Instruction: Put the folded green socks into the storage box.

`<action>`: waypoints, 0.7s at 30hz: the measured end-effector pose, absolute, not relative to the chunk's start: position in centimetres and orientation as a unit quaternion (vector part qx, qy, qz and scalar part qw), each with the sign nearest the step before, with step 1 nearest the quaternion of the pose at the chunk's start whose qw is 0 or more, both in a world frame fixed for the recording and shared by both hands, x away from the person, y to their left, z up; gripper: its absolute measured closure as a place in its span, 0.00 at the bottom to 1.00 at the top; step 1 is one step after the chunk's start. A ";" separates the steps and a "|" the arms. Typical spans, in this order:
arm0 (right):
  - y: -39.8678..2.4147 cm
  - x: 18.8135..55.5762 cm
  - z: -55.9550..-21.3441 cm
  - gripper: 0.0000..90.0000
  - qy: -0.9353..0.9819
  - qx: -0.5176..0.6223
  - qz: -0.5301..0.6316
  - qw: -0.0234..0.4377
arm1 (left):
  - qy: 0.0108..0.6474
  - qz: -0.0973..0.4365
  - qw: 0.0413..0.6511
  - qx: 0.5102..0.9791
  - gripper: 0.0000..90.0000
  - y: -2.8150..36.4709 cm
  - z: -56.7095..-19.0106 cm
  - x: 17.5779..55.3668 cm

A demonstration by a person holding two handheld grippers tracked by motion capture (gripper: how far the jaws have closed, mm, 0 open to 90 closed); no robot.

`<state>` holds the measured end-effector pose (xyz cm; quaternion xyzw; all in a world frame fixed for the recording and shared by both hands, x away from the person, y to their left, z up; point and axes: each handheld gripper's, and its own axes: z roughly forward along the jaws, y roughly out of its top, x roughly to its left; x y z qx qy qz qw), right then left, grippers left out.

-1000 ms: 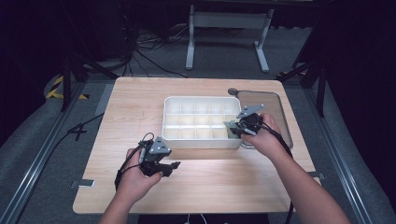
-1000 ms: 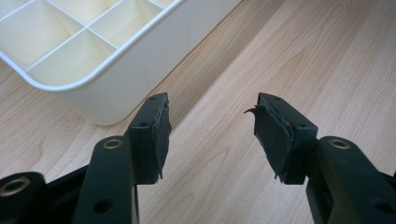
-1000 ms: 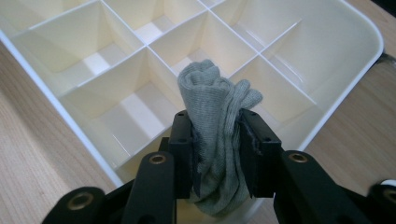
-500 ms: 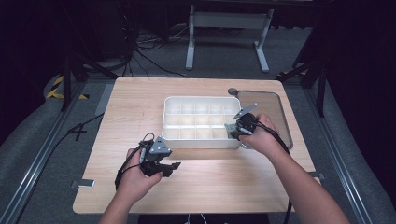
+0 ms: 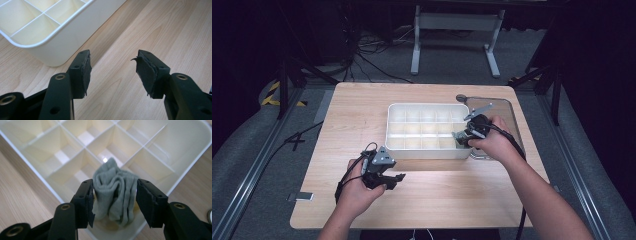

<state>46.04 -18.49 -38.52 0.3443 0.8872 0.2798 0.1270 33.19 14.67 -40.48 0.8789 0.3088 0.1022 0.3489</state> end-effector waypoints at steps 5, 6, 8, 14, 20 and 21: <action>-17.7 46.7 -38.8 0.47 0.895 0.343 0.258 0.123 | 0.310 0.100 0.351 0.878 0.51 14.6 -40.5 33.1; -17.5 46.8 -39.0 0.47 0.895 0.346 0.253 0.121 | 0.310 0.100 0.351 0.878 0.51 14.7 -40.4 33.1; -17.4 47.0 -39.2 0.56 0.899 0.344 0.242 0.119 | 0.310 0.101 0.353 0.877 0.51 14.7 -40.5 33.1; -17.6 47.4 -39.0 0.81 0.908 0.341 0.213 0.120 | 0.310 0.102 0.353 0.877 0.51 14.9 -40.4 33.1; -17.4 47.4 -39.5 0.84 0.914 0.339 0.186 0.119 | 0.310 0.101 0.353 0.877 0.51 14.8 -40.5 33.1; -17.3 47.5 -39.6 0.84 0.916 0.337 0.181 0.117 | 0.308 0.100 0.351 0.878 0.51 14.7 -40.5 33.1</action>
